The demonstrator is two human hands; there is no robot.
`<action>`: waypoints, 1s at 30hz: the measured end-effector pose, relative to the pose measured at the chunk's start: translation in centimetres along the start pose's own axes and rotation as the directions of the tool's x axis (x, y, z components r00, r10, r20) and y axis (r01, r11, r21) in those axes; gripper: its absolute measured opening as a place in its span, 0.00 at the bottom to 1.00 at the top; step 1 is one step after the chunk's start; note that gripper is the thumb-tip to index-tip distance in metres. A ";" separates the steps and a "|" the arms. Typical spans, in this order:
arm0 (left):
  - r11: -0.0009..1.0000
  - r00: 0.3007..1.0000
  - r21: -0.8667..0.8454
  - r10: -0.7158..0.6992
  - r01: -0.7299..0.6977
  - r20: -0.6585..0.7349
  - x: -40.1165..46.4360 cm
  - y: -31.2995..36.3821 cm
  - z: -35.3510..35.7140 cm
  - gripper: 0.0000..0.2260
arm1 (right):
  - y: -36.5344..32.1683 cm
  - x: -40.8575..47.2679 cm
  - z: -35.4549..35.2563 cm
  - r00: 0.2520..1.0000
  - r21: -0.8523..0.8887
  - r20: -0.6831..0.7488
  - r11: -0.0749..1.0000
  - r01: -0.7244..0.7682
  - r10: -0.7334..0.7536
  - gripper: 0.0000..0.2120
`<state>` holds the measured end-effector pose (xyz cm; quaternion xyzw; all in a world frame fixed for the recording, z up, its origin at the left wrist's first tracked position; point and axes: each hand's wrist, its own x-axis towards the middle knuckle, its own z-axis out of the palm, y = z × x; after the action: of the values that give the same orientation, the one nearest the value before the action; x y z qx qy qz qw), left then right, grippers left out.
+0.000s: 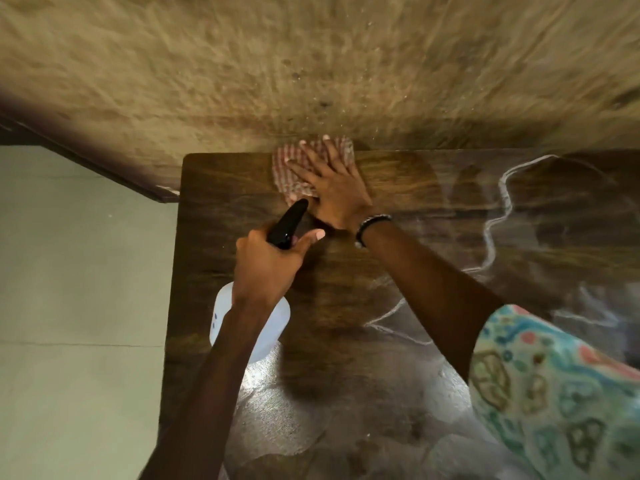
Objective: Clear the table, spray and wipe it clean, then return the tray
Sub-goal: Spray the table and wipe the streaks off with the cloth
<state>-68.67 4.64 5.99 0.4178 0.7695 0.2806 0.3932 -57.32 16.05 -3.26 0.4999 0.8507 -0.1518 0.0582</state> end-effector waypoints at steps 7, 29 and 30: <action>0.999 0.999 0.000 -0.034 0.034 0.023 0.2 -0.2 -0.7 0.16 | 3.9 -8.2 2.7 0.979 -0.053 -0.114 0.985 0.163 -0.168 0.28; 1.000 0.999 0.016 0.000 -0.001 0.047 -2.2 -0.5 1.5 0.16 | 12.6 -13.4 1.7 0.991 0.018 -0.103 0.997 -0.078 0.079 0.31; 0.999 0.998 0.028 0.017 -0.018 0.056 -2.4 -0.5 1.7 0.16 | 13.3 -12.3 1.3 0.982 0.044 -0.117 0.989 -0.144 0.148 0.31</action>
<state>-66.65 2.49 5.59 0.4378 0.7585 0.2611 0.4060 -39.78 11.41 -4.09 0.5702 0.8108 -0.1320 0.0093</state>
